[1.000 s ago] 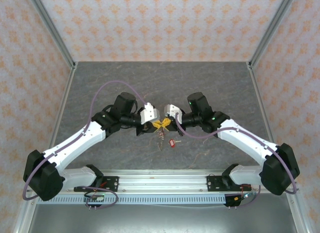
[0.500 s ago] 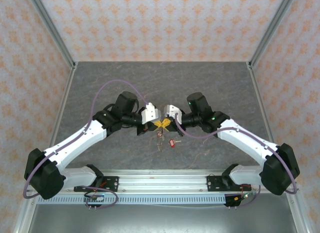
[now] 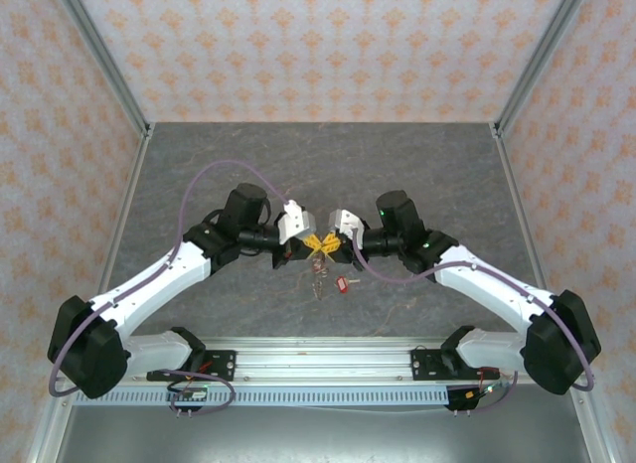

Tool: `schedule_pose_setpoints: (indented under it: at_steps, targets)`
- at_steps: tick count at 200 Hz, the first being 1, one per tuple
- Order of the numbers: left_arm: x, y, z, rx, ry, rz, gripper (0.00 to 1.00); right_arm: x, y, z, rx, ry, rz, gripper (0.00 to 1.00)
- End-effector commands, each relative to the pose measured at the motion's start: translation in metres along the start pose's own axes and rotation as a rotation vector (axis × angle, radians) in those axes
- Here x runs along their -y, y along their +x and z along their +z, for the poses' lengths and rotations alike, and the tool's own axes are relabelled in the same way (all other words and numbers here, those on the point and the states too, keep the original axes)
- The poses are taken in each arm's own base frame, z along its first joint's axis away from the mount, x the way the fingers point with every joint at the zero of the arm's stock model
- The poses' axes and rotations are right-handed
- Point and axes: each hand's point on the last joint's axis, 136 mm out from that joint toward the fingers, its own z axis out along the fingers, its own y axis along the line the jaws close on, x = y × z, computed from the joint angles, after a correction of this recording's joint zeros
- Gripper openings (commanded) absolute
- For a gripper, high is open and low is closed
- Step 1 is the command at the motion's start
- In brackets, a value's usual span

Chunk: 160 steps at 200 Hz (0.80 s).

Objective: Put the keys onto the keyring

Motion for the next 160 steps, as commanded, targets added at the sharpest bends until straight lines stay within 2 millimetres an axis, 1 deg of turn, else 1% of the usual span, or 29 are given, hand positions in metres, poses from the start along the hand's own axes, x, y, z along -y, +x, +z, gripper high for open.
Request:
schedule_pose_setpoints:
  at_steps: [1, 17, 37, 59, 78, 89, 108, 111, 123, 160]
  targets:
    - [0.01, -0.041, -0.013, 0.17, 0.023, 0.067, 0.0, 0.005, -0.015, -0.008, 0.07, 0.038, -0.017, 0.11]
    - [0.008, -0.042, -0.015, 0.191, -0.007, 0.064, 0.0, 0.004, -0.015, -0.009, 0.081, 0.034, -0.009, 0.06]
    - [0.002, -0.032, -0.016, 0.147, -0.051, 0.064, 0.0, 0.004, -0.019, -0.009, 0.087, 0.025, -0.005, 0.01]
    - [0.003, -0.011, -0.015, 0.014, -0.052, 0.088, 0.16, 0.002, -0.025, -0.011, 0.076, 0.004, -0.013, 0.0]
    - [0.008, 0.007, -0.015, -0.104, -0.02, 0.1, 0.2, 0.001, -0.028, -0.012, 0.061, -0.011, -0.023, 0.0]
    - [0.009, 0.012, -0.015, -0.139, -0.009, 0.105, 0.22, -0.001, -0.03, -0.013, 0.055, -0.019, -0.031, 0.0]
    - [0.009, 0.01, -0.014, -0.151, -0.007, 0.113, 0.23, -0.002, -0.032, -0.014, 0.042, -0.024, -0.044, 0.0]
    - [0.008, 0.009, -0.014, -0.147, -0.01, 0.115, 0.23, -0.001, -0.026, -0.01, 0.025, -0.031, -0.032, 0.0]
    - [0.007, 0.005, -0.012, -0.134, -0.018, 0.124, 0.26, 0.0, -0.024, -0.009, 0.012, -0.033, -0.036, 0.0]
    - [-0.002, 0.001, -0.008, -0.127, -0.055, 0.13, 0.26, -0.002, -0.024, -0.008, -0.001, -0.053, -0.045, 0.0]
